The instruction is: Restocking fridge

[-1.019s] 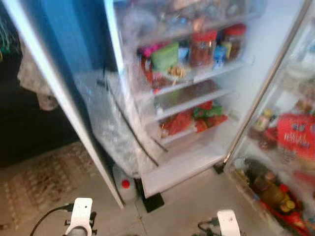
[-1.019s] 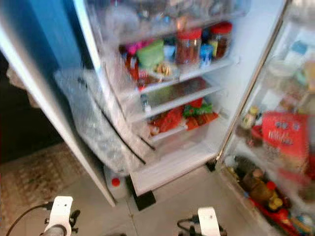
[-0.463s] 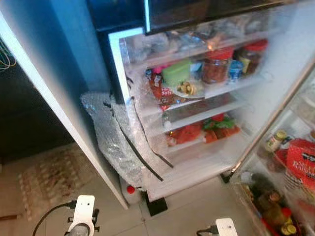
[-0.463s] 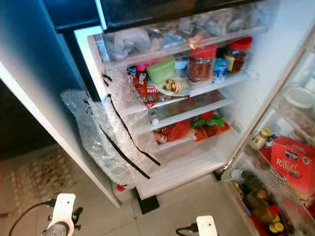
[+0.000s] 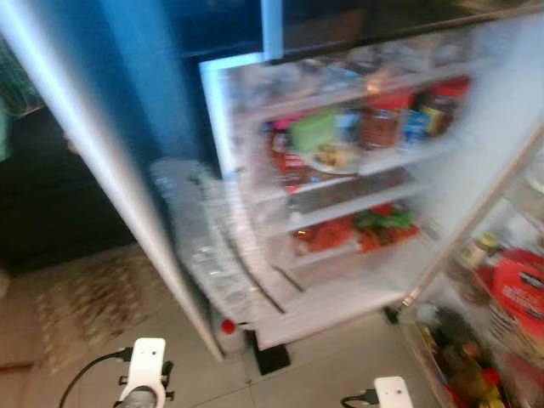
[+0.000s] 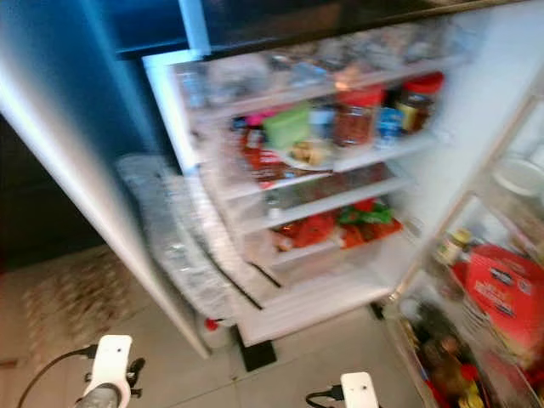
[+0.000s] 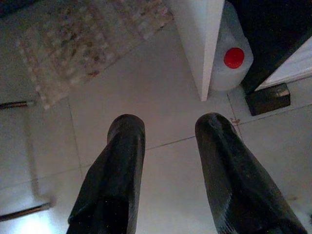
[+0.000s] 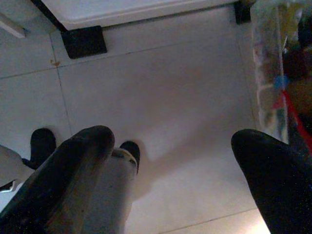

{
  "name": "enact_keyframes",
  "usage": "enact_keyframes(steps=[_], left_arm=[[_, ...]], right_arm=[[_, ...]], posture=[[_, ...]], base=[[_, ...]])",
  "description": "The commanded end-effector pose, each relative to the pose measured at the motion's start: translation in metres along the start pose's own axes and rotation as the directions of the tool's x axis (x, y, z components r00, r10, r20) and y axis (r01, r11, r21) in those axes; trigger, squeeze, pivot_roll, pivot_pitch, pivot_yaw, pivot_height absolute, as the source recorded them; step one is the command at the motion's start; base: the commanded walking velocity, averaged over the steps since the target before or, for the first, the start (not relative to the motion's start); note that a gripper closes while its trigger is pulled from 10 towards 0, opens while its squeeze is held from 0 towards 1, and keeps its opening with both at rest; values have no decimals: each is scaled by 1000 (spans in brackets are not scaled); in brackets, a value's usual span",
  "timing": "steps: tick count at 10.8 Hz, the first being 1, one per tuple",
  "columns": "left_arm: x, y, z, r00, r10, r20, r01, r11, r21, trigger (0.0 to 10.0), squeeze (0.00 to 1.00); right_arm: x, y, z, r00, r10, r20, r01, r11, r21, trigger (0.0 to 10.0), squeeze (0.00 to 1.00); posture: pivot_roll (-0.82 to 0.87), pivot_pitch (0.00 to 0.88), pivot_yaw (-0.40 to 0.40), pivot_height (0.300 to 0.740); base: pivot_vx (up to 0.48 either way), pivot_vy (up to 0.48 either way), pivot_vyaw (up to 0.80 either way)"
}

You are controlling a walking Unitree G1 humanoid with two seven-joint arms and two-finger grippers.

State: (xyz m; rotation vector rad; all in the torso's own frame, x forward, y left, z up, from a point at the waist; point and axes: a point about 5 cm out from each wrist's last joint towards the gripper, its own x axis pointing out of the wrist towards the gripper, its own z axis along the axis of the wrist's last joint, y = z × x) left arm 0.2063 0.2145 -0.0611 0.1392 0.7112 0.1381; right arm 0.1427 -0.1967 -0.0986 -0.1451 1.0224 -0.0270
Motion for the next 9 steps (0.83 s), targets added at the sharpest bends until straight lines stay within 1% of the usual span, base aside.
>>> enact_keyframes(steps=[1, 5, 6, 7, 9], left_arm=[[-1, 5, -5, 1000, 14, -21, -14, 1000, 5, 10000, 0], [-2, 6, -6, 1000, 17, -22, -17, 1000, 6, 10000, 0], [-2, 5, -6, 1000, 14, -22, -14, 1000, 7, 10000, 0], [-1, 5, -5, 1000, 14, -21, -13, 1000, 6, 10000, 0], [-1, 5, -5, 1000, 11, -20, -11, 1000, 10, 10000, 0]], right_arm=[[-1, 5, -3, 1000, 14, -4, -14, 1000, 9, 10000, 0], [0, 6, 0, 1000, 15, 22, -16, 1000, 17, 10000, 0], [0, 6, 0, 1000, 14, 19, -14, 1000, 7, 10000, 0], [0, 6, 0, 1000, 12, 20, -13, 1000, 19, 10000, 0], [1, 9, 7, 999, 14, 40, -15, 1000, 21, 10000, 0]], posture=[[-89, 21, 55, 740], [-89, 21, 56, 740], [-91, 19, 57, 740], [-90, 20, 57, 740], [-92, 15, 61, 740]], base=[[0, 247, 0], [0, 250, 0], [0, 251, 0], [0, 240, 0], [0, 242, 0]])
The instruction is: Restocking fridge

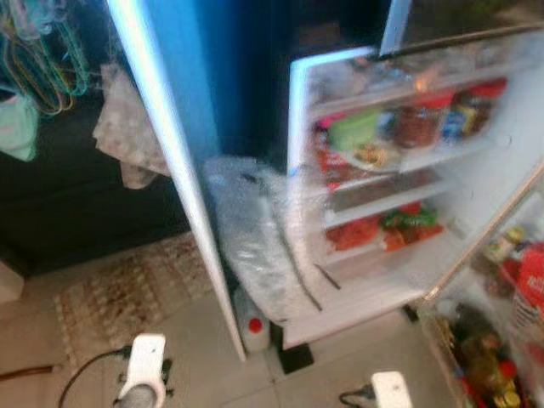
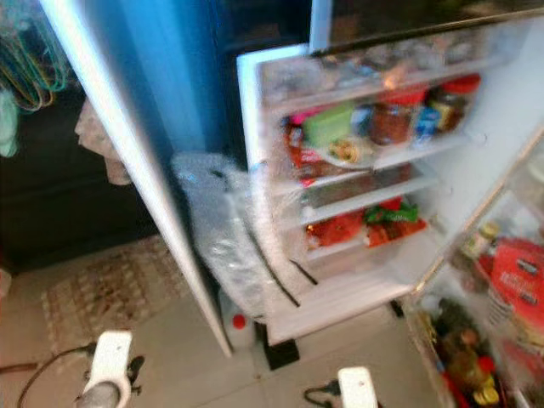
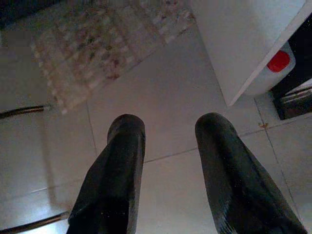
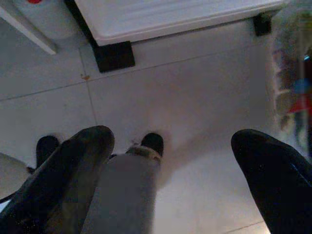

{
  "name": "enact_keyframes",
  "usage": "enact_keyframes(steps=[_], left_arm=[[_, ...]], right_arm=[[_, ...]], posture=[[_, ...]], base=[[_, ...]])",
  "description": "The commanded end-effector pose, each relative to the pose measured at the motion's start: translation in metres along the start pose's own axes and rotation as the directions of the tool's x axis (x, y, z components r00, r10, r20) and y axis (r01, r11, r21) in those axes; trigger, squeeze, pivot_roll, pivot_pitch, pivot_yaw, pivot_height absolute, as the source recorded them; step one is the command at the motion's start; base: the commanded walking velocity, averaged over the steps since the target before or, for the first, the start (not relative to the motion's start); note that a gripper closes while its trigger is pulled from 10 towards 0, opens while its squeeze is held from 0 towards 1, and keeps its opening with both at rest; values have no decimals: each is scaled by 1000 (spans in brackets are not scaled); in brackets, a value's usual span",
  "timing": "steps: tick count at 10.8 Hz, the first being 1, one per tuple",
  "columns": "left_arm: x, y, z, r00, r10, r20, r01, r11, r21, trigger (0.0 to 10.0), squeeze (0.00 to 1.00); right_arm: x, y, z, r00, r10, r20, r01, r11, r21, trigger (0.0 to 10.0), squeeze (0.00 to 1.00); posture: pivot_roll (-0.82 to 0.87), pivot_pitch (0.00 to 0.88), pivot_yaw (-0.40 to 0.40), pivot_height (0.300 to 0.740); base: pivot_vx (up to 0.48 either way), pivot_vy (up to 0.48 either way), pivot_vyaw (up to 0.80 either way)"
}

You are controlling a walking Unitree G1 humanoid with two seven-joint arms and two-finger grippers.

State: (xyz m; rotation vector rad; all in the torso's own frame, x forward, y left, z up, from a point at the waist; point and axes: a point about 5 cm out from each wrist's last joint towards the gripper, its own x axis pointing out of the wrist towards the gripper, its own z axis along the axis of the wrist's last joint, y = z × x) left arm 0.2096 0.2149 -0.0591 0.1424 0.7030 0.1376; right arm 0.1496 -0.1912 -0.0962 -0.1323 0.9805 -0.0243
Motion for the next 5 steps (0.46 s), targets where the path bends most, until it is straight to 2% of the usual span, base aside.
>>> enact_keyframes(steps=[1, 5], left_arm=[[-2, 5, -7, 1000, 8, -23, -8, 1000, 11, 10000, 0], [-1, 6, -5, 1000, 7, -22, -7, 1000, 16, 10000, 0]], right_arm=[[0, 5, 1, 1000, 8, 5, -8, 1000, 13, 10000, 0], [1, 8, 3, 1000, 8, 14, -8, 1000, 14, 10000, 0]], posture=[[-94, 11, 64, 740], [-93, 0, 70, 740]], base=[[0, 244, 0], [0, 0, 0]])
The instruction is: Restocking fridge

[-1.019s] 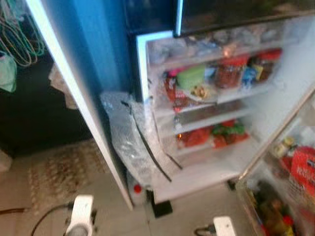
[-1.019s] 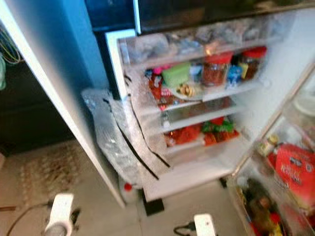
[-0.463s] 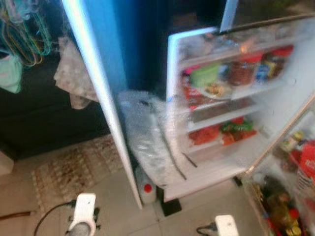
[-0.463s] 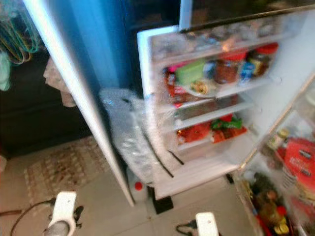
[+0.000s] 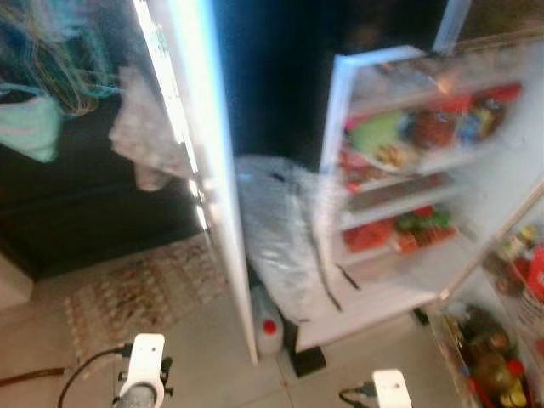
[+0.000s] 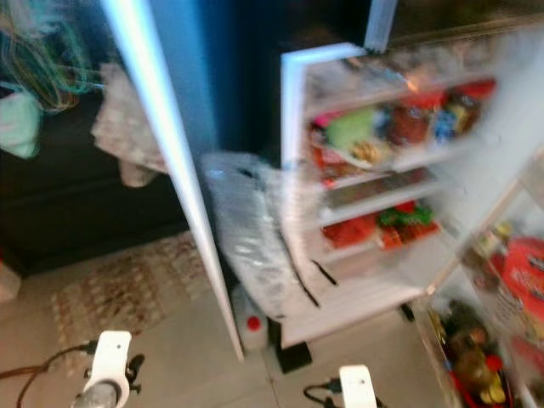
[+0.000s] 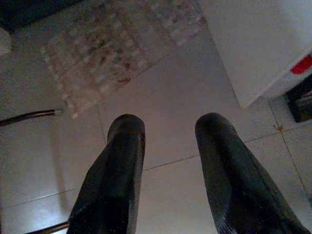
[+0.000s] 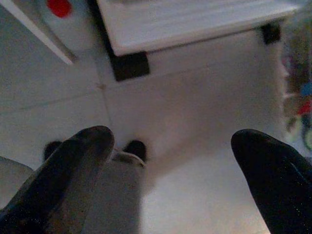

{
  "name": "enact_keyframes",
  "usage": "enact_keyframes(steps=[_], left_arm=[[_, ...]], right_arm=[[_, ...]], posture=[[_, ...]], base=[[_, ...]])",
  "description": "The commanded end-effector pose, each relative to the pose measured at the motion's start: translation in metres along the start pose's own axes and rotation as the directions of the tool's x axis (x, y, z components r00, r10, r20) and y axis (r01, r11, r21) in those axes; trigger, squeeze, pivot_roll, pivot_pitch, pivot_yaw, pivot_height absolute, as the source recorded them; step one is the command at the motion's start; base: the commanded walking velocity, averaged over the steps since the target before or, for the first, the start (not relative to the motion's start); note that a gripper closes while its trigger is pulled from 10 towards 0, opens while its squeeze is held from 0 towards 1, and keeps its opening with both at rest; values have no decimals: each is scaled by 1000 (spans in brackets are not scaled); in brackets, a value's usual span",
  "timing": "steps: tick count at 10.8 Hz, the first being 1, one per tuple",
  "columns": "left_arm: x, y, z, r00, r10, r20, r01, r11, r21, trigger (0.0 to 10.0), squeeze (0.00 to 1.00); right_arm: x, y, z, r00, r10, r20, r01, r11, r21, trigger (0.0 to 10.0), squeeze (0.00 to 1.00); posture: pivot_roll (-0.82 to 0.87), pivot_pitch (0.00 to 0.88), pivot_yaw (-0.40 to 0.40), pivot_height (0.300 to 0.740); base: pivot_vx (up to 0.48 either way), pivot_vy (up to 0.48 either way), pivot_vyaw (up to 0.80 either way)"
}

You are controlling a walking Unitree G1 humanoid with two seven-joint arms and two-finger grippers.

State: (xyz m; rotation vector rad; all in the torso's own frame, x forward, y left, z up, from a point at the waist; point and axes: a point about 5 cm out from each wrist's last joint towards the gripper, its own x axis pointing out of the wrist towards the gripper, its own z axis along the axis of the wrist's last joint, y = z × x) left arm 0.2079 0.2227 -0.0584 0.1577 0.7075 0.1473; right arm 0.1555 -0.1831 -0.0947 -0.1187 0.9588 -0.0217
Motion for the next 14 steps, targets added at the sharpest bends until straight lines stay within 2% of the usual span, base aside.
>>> enact_keyframes(steps=[1, 4, 10, 12, 14], left_arm=[[-1, -2, -3, 1000, -8, -15, 9, 1000, 7, 10000, 0], [0, -3, -2, 1000, -10, -12, 10, 1000, 1, 10000, 0], [-1, -4, -3, 1000, -8, -15, 8, 1000, -2, 10000, 0], [0, -5, -2, 1000, -14, -13, 14, 1000, 6, 10000, 0], [-1, -6, -3, 1000, -24, -19, 24, 1000, 10, 10000, 0]], right_arm=[[-1, 1, -3, 1000, 0, -4, 0, 1000, 5, 10000, 0], [-1, -1, -2, 1000, -14, 3, 14, 1000, 20, 10000, 0], [-1, -4, -4, 1000, -19, -7, 20, 1000, 17, 10000, 0], [-2, -5, -7, 999, -31, -27, 32, 999, 17, 10000, 0], [-2, -5, -7, 999, -26, -32, 27, 999, 20, 10000, 0]], posture=[[-94, 0, 71, 740], [-94, 5, 68, 740], [-91, 14, 63, 740], [-93, 18, 65, 740], [-91, 20, 68, 740]], base=[[0, 0, 0], [0, 0, 0], [0, 359, 0], [0, 0, 0], [0, 0, -741]])
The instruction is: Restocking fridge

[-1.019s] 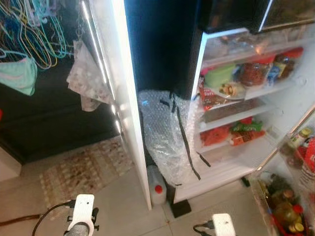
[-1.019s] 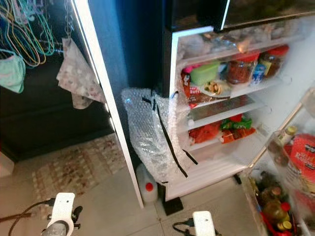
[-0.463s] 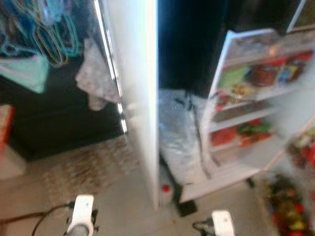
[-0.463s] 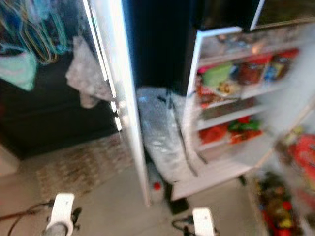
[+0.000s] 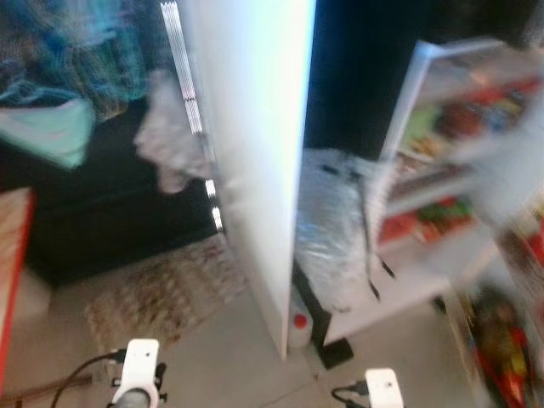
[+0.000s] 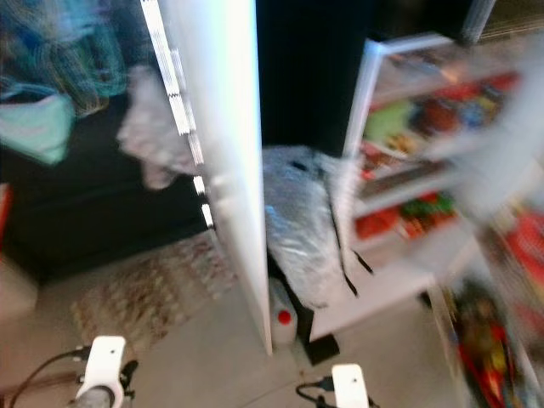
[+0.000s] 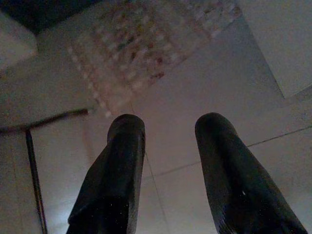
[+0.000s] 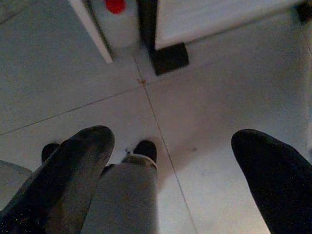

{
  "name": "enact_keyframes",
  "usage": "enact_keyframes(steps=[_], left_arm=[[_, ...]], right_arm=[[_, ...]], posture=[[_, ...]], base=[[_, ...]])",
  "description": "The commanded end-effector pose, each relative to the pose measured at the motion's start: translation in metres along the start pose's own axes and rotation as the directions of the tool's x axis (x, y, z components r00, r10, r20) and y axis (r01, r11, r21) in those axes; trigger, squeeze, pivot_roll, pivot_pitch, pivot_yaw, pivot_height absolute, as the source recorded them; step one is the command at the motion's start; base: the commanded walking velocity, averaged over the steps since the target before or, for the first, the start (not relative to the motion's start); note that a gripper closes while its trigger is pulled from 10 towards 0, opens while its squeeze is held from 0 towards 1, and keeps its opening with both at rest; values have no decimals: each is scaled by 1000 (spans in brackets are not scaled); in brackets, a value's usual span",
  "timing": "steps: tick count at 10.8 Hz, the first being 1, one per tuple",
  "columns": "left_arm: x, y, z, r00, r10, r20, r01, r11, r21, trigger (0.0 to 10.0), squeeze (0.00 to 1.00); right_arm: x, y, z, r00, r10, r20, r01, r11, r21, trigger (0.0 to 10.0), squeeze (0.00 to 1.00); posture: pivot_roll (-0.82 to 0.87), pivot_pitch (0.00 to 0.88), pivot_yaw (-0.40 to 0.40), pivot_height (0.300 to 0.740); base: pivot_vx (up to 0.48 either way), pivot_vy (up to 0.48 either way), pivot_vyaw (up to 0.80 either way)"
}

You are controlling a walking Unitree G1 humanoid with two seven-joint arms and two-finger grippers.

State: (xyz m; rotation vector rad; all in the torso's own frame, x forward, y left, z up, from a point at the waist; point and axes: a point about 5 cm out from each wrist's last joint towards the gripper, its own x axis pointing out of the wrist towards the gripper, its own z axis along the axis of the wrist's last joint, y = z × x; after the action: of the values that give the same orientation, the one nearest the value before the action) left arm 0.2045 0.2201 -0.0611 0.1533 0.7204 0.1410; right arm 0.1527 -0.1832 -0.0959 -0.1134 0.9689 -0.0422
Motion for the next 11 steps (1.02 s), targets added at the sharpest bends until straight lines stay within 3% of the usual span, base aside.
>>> enact_keyframes(steps=[1, 8, 11], left_arm=[[0, -4, 0, 1000, -18, -11, 18, 1000, 12, 10000, 0], [1, -5, 1, 1000, -29, -7, 30, 999, 15, 10000, 0], [2, 5, 4, 1000, -15, -5, 15, 999, 31, 10000, 0]], right_arm=[[-1, -4, -5, 1000, -10, -22, 10, 1000, 6, 10000, 0], [-2, -4, -11, 999, -6, -53, 5, 1000, -2, 10000, 0], [-2, 1, -14, 998, 2, -69, -1, 1000, 19, 10000, 0]], posture=[[-91, 20, 68, 740], [-87, 14, 71, 740], [-75, 6, 90, 740]], base=[[0, 0, -738], [0, 0, -738], [0, 0, -717]])
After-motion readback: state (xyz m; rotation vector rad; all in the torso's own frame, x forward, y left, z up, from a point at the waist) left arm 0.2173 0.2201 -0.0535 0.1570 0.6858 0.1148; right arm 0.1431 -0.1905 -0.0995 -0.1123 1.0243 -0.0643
